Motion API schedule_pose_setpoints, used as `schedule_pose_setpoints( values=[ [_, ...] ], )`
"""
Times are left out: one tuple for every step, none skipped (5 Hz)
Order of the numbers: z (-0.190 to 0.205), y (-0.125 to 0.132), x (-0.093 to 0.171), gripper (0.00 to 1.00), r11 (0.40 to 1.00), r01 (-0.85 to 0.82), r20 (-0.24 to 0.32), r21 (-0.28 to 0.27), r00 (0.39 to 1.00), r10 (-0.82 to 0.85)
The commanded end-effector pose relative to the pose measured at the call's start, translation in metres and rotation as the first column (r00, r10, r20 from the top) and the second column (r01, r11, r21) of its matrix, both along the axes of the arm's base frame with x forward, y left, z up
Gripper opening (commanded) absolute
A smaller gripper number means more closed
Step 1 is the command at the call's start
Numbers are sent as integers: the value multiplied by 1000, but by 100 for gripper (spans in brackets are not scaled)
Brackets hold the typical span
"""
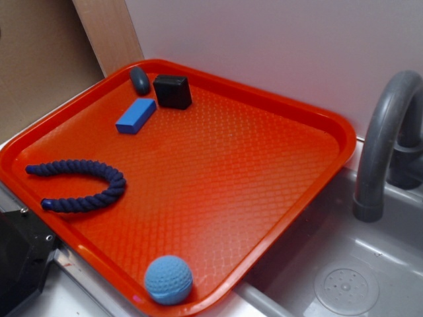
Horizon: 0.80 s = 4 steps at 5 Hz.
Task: Grab the black box.
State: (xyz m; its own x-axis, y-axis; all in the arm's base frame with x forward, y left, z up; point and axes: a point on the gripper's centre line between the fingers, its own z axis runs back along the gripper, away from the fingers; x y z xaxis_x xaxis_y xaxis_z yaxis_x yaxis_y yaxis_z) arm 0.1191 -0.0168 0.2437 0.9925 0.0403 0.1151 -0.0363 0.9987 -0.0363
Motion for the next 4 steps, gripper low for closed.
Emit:
schedule_pose_setpoints(
  values=[
    [0,0,0,100,1000,0,0,0,1000,0],
    [-26,29,50,100,997,69,-46,47,997,-66],
    [-39,45,86,100,962,273,-84,31,959,-270],
    [-53,60,113,100,920,391,87,-15,917,-389]
  ],
)
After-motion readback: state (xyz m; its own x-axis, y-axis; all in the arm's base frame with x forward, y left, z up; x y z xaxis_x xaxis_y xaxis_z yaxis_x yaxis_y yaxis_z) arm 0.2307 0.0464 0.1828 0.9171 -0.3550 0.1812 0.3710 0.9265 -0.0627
